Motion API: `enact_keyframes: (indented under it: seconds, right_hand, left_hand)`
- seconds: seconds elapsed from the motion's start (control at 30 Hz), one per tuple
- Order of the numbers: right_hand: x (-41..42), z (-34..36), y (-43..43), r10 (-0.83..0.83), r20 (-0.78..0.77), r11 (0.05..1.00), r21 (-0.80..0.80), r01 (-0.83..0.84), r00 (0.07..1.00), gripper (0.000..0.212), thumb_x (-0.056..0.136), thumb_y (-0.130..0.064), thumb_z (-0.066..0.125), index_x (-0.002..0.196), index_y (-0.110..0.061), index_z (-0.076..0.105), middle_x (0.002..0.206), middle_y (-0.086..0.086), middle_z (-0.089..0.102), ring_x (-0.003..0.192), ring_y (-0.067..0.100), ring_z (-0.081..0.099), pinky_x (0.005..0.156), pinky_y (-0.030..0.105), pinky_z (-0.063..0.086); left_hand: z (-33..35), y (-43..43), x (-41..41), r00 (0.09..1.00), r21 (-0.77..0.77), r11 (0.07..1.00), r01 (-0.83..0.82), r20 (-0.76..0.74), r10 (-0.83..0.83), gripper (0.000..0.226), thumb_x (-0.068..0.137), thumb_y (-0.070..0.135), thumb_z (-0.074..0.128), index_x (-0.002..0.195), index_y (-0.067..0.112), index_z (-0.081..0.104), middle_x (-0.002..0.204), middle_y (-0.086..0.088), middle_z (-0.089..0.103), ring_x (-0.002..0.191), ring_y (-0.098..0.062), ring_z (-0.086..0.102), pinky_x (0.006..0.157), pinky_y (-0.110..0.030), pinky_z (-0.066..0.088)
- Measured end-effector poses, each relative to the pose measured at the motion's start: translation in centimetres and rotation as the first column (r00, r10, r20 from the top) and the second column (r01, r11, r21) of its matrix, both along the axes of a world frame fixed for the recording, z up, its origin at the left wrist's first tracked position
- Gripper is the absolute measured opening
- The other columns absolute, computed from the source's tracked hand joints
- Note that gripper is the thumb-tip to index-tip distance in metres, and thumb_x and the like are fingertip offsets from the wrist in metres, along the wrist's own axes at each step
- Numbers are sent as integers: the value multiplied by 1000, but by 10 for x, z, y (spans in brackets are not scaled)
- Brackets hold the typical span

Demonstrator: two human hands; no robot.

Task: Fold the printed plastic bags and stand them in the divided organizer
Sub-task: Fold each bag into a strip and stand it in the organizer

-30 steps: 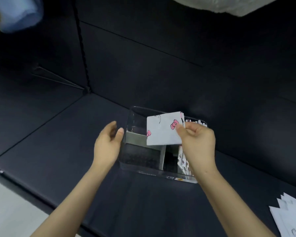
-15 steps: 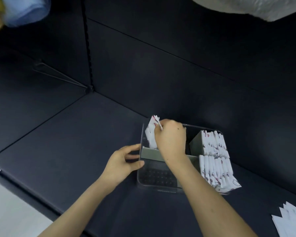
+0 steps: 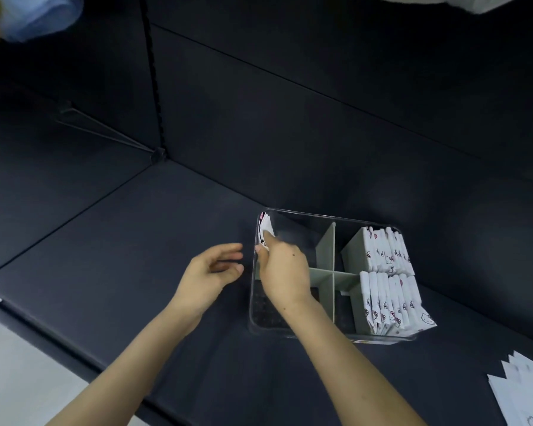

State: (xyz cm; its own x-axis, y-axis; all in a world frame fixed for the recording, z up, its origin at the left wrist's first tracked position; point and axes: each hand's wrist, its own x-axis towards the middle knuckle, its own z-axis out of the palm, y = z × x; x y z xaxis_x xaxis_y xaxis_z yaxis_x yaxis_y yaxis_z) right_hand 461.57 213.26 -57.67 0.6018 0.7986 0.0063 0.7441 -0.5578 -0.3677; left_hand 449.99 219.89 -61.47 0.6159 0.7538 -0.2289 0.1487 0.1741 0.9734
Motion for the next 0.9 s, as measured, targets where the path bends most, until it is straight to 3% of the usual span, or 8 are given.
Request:
enact_keyframes:
  seconds: [0.17, 0.23, 0.33, 0.47, 0.63, 0.73, 0.83, 0.9]
  right_hand:
    - [2, 0, -4, 14, -100, 1000, 9, -14, 995, 33, 99, -32, 46, 127, -15, 51, 95, 9, 68, 98, 31, 59, 82, 37, 43]
    - [3, 3, -9, 18, -136, 999, 28, -15, 991, 38, 95, -36, 51, 127, -16, 49, 94, 4, 68, 99, 28, 59, 89, 36, 43]
    - [5, 15, -23, 23, -139, 998, 53, -16, 990, 45, 92, -39, 56, 129, -15, 46, 97, 1, 68, 98, 25, 60, 94, 36, 42]
    - [15, 37, -64, 22, -78, 996, 91, -14, 997, 55, 92, -39, 56, 142, -20, 40, 115, 1, 65, 108, 22, 57, 96, 30, 40]
    - [35, 47, -154, -129, -216, 975, 151, 164, 968, 48, 92, -33, 59, 138, -25, 48, 124, -12, 60, 111, 2, 54, 80, -5, 30]
    - [51, 38, -213, -265, -249, 920, 223, 322, 931, 36, 91, -29, 62, 126, -22, 61, 119, -13, 65, 110, 2, 58, 87, 8, 39]
    - [68, 26, -267, -438, -256, 799, 330, 504, 862, 22, 90, -23, 63, 112, -25, 67, 106, -19, 66, 102, 0, 60, 79, 5, 40]
    - [80, 17, -300, -562, -229, 714, 351, 606, 795, 17, 91, -23, 62, 106, -25, 68, 102, -17, 67, 99, 5, 61, 78, 14, 42]
  left_hand:
    - [1, 1, 0, 1000, 13, 1000, 5, 10, -5, 36, 89, 0, 62, 107, 31, 64, 112, 7, 67, 99, -1, 63, 91, -24, 50]
    - [4, -1, 1, 1000, 62, 998, -11, 8, 10, 36, 89, 0, 63, 107, 31, 63, 113, 8, 66, 102, -3, 61, 91, -18, 48]
    - [18, -6, 5, 994, 262, 959, -109, 13, 109, 35, 87, 1, 64, 105, 30, 63, 112, 6, 64, 100, -2, 59, 78, -5, 43]
    - [52, -30, 16, 977, 504, 838, -209, 144, 157, 40, 85, -2, 63, 91, 37, 60, 98, 11, 64, 86, 5, 58, 72, -5, 42]
    - [60, -86, 41, 988, 667, 743, -53, 142, -57, 19, 84, 16, 56, 94, 29, 65, 95, 20, 62, 87, -4, 59, 79, -14, 45]
    - [47, -119, 60, 977, 738, 670, 77, 78, -198, 24, 84, 25, 50, 95, 19, 69, 90, 19, 60, 83, -4, 56, 79, -18, 44]
    - [36, -147, 77, 951, 799, 579, 163, 30, -308, 25, 84, 23, 49, 95, 15, 70, 91, 13, 61, 84, -5, 53, 77, -23, 45]
    - [30, -167, 89, 929, 825, 525, 209, 1, -371, 24, 85, 21, 49, 96, 14, 70, 91, 7, 64, 85, -8, 55, 76, -24, 45]
